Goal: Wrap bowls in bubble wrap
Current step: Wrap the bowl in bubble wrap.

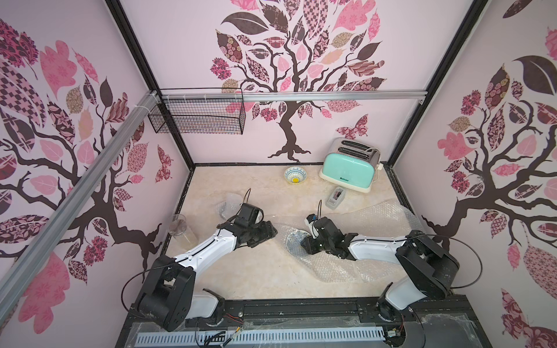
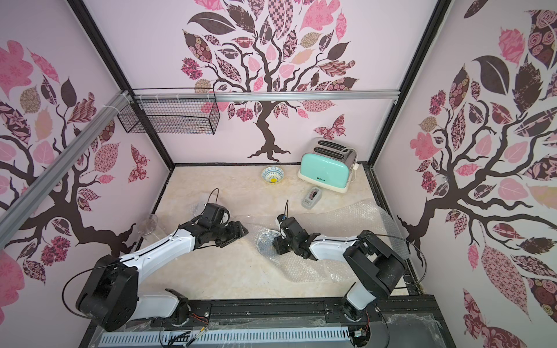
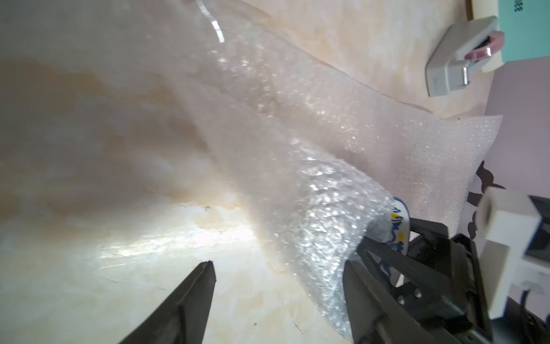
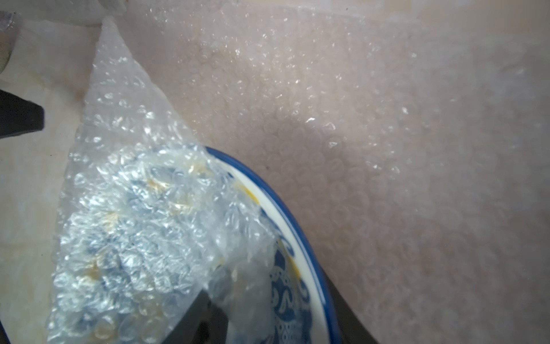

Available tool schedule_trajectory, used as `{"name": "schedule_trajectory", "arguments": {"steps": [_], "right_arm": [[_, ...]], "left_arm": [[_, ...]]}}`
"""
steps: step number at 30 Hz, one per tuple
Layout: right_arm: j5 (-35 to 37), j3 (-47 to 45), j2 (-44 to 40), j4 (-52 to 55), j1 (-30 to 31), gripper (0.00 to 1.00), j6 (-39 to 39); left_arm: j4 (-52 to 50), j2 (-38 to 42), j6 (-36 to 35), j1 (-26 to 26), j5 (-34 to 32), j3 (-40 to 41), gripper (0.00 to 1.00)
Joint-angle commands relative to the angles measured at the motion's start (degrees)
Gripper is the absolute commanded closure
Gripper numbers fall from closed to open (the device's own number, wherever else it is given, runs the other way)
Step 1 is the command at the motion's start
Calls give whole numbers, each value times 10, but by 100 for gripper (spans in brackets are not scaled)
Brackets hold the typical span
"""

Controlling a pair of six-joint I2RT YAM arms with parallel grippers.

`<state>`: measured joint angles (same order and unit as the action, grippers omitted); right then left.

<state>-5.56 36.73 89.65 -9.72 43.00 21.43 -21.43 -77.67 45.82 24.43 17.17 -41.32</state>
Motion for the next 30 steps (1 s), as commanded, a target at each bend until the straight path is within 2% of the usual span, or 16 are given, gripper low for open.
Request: {"name": "schedule_trajectory", "arguments": {"steps": [1, 9, 13, 15, 17, 26, 30], "right_arm": [[9, -4, 1, 1, 1, 57, 1], [5, -6, -1, 2, 1, 58, 4], [3, -7, 0, 4, 1, 58, 4], [2, -8, -1, 4, 1, 59, 4], [2, -7, -1, 4, 1, 61, 4], [-3, -5, 4, 2, 1, 66, 5], [-4, -4, 7, 3, 1, 68, 5]], "left_arm": [[55, -11, 22, -22, 8, 12, 25], [174, -93, 38, -25, 16, 7, 25], [197, -130, 38, -26, 5, -9, 30], [218, -153, 33, -26, 17, -18, 37], [251, -160, 28, -25, 13, -15, 49], [301, -119, -22, -4, 8, -9, 90], [326, -109, -43, 13, 16, -3, 100]]}}
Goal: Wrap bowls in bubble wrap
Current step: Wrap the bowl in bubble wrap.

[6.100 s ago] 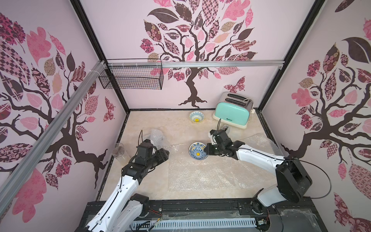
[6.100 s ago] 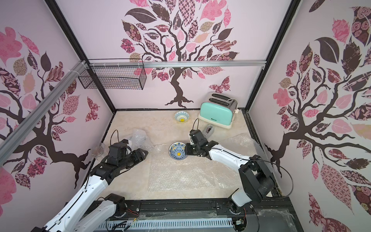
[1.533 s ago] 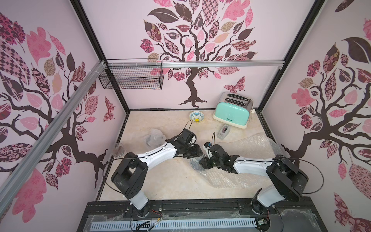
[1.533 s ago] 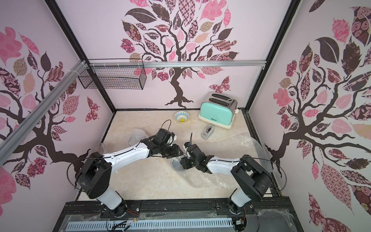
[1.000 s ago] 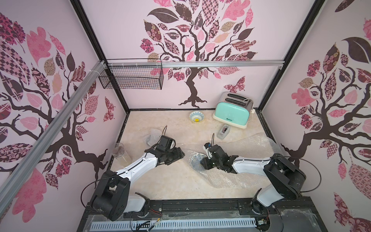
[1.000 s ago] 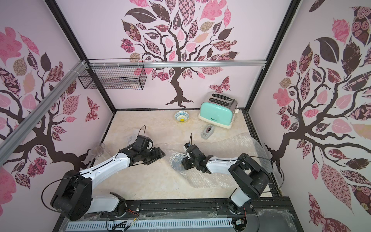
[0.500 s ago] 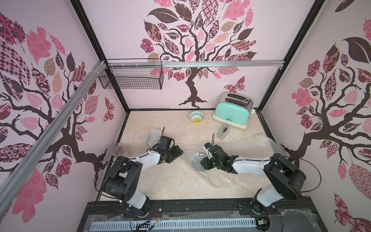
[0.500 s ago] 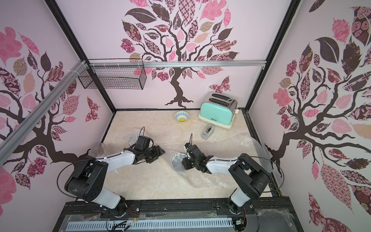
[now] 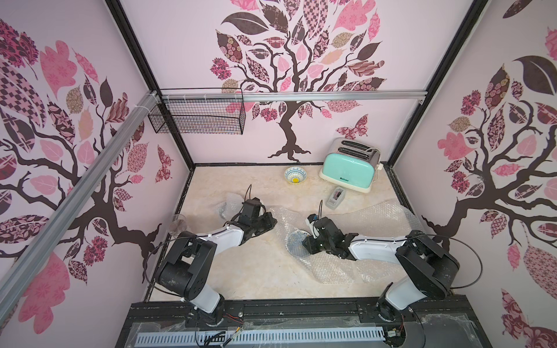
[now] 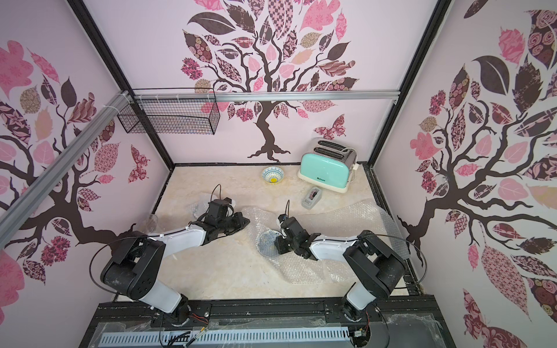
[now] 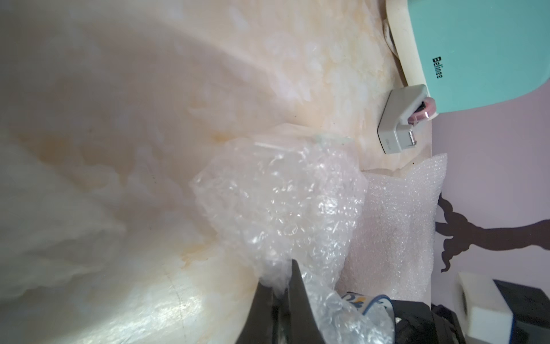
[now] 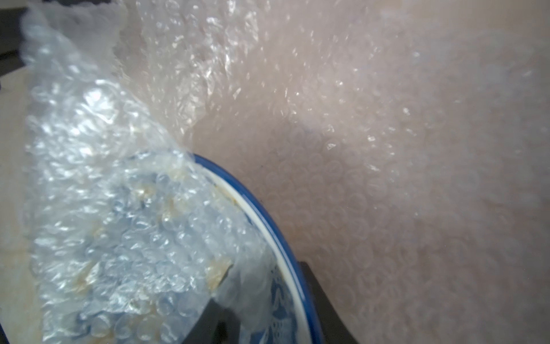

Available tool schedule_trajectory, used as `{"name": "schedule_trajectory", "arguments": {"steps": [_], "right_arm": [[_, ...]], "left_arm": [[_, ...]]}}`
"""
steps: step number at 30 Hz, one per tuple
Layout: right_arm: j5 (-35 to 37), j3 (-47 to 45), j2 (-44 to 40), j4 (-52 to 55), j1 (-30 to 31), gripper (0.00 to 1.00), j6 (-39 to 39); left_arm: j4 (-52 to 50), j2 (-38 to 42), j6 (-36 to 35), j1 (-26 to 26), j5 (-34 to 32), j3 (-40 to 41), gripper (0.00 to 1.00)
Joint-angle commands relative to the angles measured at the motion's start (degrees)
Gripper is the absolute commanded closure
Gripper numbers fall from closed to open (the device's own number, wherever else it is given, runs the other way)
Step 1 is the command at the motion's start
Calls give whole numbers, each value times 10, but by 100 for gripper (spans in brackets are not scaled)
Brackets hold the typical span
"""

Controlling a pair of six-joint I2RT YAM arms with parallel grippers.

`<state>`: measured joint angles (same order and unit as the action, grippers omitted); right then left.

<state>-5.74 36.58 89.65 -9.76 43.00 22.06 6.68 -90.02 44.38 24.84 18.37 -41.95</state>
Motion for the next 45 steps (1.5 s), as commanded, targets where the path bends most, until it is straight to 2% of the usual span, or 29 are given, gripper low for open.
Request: {"name": "schedule_trajectory", "arguments": {"steps": [1, 5, 12, 18, 21, 27, 34, 36, 40, 45], "right_arm": [[-2, -3, 7, 4, 1, 69, -1], [0, -2, 8, 5, 1, 70, 0], [2, 11, 22, 16, 1, 72, 8], [0, 17, 28, 18, 1, 72, 15], [-1, 20, 30, 19, 1, 73, 17], [1, 24, 32, 19, 1, 73, 18], [2, 28, 29, 21, 0, 73, 20], [5, 28, 24, 24, 0, 73, 20], [-4, 28, 4, 37, -17, 66, 18], [-16, 28, -48, 66, -49, 50, 22]], "left_arm": [[52, 18, -30, 10, 5, 7, 100], [78, 47, -50, 22, 4, 30, 100], [98, 143, -70, 52, -6, 90, 100], [114, 183, -79, 71, 30, 125, 100], [122, 180, -87, 90, 54, 130, 100], [69, 162, -133, 157, 46, 101, 100], [50, 93, -138, 170, 77, 83, 100], [36, 69, -137, 175, 64, 72, 100], [12, 41, -145, 194, 47, 60, 100], [-18, 25, -156, 198, 40, 40, 100]]}}
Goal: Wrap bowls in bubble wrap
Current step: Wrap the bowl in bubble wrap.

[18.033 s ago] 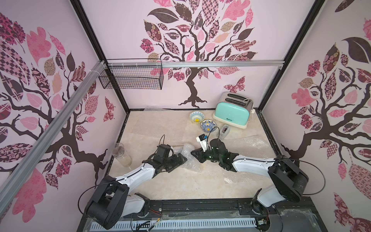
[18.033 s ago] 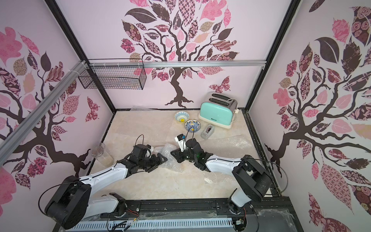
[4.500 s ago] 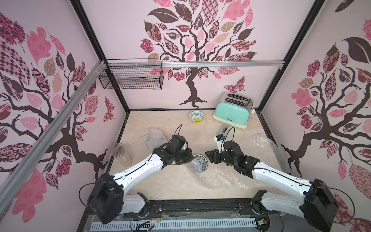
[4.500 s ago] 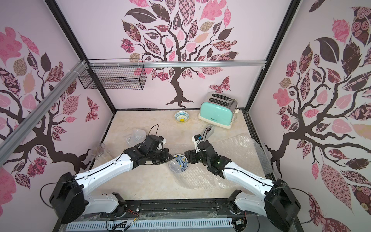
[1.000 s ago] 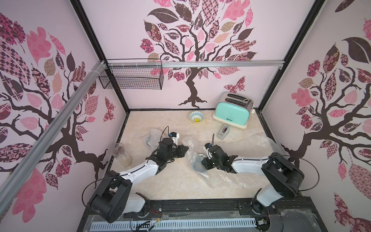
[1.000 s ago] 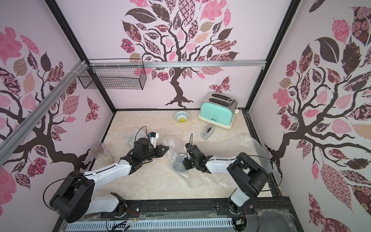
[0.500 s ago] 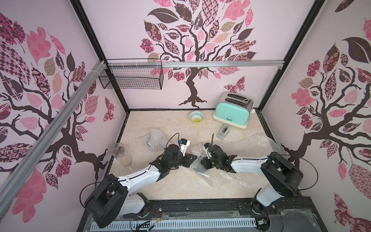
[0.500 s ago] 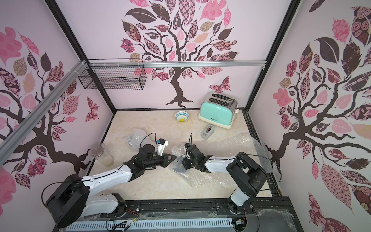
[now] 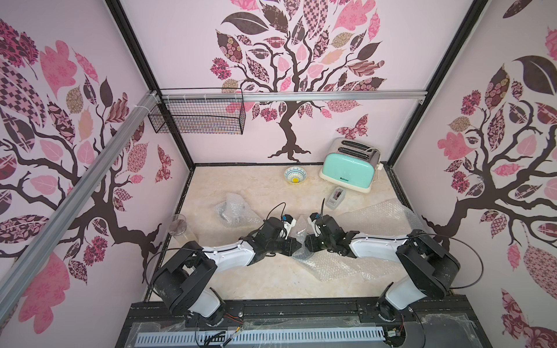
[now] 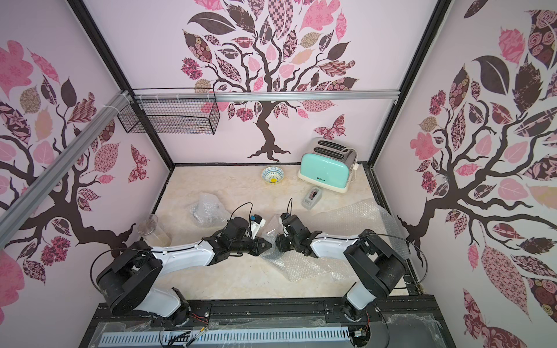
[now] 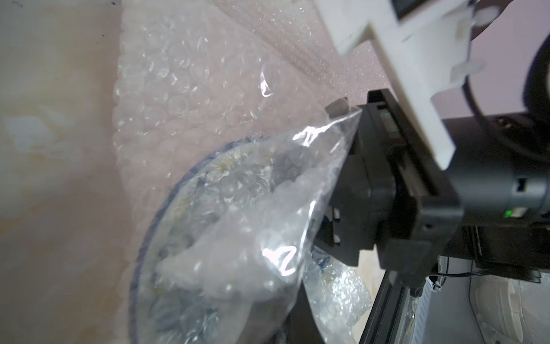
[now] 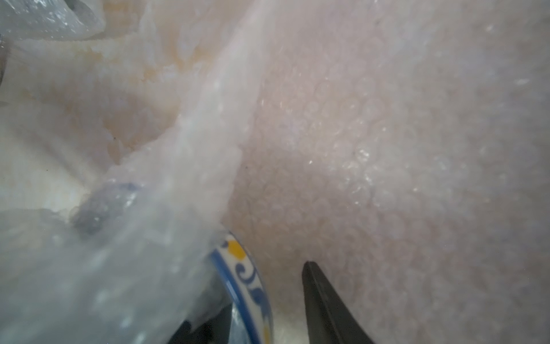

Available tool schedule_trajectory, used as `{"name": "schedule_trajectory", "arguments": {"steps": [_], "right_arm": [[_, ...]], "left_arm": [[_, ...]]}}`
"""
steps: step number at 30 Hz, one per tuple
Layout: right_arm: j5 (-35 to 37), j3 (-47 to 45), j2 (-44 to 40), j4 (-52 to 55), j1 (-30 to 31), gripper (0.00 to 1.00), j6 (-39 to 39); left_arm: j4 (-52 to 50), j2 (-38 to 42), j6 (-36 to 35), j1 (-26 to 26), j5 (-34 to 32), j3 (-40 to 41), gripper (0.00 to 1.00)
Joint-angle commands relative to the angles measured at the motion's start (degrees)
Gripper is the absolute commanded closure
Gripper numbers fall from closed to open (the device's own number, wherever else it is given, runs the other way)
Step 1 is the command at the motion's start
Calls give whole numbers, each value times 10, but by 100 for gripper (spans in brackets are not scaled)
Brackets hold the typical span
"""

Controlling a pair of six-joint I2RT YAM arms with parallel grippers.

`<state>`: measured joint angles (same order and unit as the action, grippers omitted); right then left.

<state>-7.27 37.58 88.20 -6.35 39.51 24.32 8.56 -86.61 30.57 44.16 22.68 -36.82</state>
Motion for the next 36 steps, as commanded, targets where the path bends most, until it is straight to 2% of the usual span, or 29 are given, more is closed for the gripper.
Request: {"name": "schedule_trajectory", "arguments": {"steps": [1, 6, 9, 12, 18, 23, 27, 36], "right_arm": [[0, 18, -48, 39, -16, 48, -2], [19, 16, -132, 66, -26, 31, -2], [7, 27, -159, 66, -27, 25, -1], [0, 57, -150, 87, -27, 23, 3], [-28, 100, -81, 103, -28, 23, 7], [-62, 102, -43, 121, -27, 29, 0], [-92, 82, -41, 127, -26, 35, -5], [-95, 32, -56, 126, -25, 38, -14]], "left_arm": [[-40, -10, -20, 6, -5, -14, 100], [-67, -19, -33, 16, -22, -30, 100], [-72, -22, -36, 21, -25, -38, 100], [-78, -22, -39, 26, -30, -44, 100], [-80, -27, -44, 29, -31, -47, 100], [-86, -29, -49, 31, -37, -50, 100], [-87, -27, -49, 32, -39, -53, 100], [-96, -20, -49, 35, -39, -64, 100]]}}
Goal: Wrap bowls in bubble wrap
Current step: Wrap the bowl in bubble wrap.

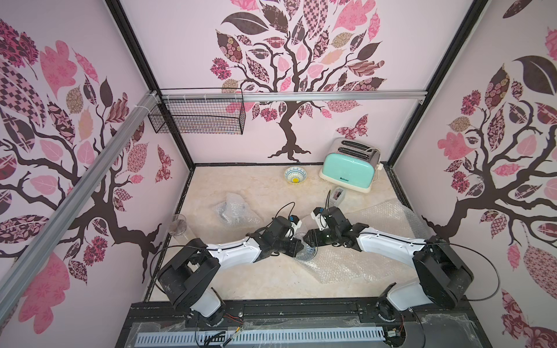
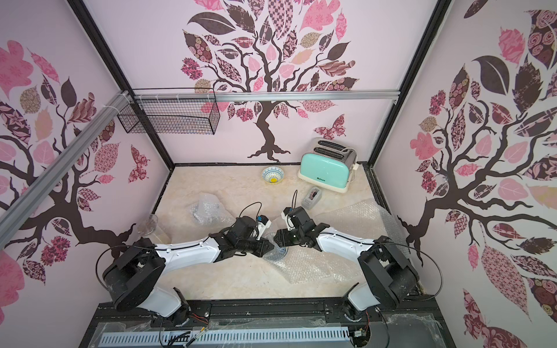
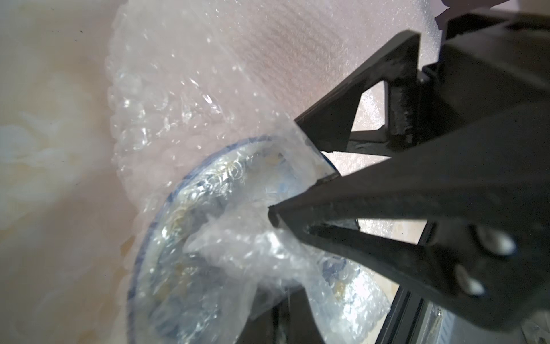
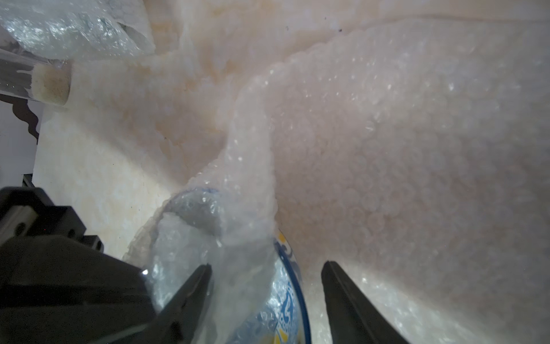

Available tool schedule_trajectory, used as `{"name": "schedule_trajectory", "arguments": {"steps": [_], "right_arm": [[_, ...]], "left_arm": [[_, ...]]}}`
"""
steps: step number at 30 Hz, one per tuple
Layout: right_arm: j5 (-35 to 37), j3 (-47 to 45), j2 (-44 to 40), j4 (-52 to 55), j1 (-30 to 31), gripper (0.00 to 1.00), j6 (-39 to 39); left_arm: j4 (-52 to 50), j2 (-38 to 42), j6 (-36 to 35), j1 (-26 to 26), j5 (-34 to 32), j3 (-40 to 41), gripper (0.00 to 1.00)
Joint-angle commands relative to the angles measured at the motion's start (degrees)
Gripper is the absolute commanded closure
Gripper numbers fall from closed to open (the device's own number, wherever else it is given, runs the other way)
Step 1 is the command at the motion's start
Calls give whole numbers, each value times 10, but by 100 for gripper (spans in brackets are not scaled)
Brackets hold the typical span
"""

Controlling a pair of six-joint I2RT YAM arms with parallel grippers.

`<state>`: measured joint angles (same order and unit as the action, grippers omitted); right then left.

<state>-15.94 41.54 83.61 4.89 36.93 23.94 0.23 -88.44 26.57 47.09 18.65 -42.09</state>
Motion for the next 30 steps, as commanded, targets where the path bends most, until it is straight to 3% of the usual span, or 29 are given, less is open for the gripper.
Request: {"name": "schedule_trajectory", "arguments": {"steps": [1, 4, 10, 17, 19, 24, 30], "right_arm": [[-8, -10, -5, 12, 0, 40, -11], [-4, -8, 12, 16, 0, 43, -16], [11, -7, 27, 9, 0, 47, -19], [15, -7, 25, 8, 0, 48, -19], [15, -9, 23, 5, 0, 48, -18], [12, -12, 24, -1, 0, 48, -17], [7, -17, 20, -4, 1, 48, -16]], "left_arm": [[-14, 2, -8, 5, 2, -12, 100], [-25, 19, -7, 6, 4, -16, 94], [-81, 85, -3, 7, -13, -24, 72], [-201, 165, 87, 5, -164, -24, 37], [-189, 168, 127, 4, -159, -4, 31], [-121, 151, 219, 3, -115, 41, 24], [-71, 123, 272, -7, -106, 49, 19]]}}
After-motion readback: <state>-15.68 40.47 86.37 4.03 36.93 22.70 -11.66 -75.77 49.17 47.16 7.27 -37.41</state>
